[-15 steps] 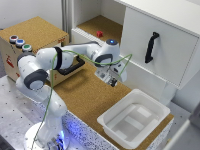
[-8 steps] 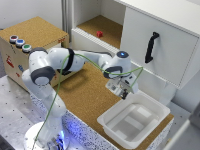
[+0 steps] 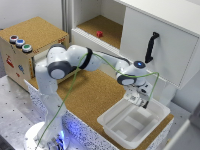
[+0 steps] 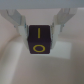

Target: Go towards the box and place the purple object

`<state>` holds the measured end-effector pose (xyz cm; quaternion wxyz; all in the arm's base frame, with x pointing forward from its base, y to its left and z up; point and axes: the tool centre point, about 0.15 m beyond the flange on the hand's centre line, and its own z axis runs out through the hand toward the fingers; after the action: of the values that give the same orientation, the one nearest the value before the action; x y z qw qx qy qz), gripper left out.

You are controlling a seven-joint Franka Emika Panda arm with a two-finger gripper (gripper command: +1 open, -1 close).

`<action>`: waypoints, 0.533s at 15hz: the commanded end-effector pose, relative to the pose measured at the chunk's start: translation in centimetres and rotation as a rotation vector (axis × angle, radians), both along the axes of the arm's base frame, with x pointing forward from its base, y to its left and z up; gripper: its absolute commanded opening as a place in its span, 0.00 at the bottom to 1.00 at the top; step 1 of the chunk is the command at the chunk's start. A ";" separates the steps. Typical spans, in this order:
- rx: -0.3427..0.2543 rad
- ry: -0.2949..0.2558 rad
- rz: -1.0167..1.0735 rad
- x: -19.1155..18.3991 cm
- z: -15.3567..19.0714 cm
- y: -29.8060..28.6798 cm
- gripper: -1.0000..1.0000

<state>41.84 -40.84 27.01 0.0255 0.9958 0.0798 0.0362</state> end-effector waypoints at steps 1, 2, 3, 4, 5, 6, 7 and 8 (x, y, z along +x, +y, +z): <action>0.138 0.045 0.096 0.4 -3.5 -3.1 0.00; 0.146 0.048 0.092 0.2 -4.1 -3.1 0.00; 0.161 0.048 0.089 0.0 -4.3 -3.1 0.00; 0.168 0.048 0.089 -0.2 -4.3 -3.0 0.00; 0.162 0.050 0.085 -0.3 -4.1 -3.0 0.00; 0.140 0.046 0.084 -0.5 -3.8 -2.9 1.00; 0.124 0.045 0.081 -0.7 -3.4 -2.8 1.00; 0.107 0.049 0.092 -1.0 -3.0 -2.4 1.00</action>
<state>39.53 -42.39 24.30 -0.0049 0.9936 0.1088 0.0304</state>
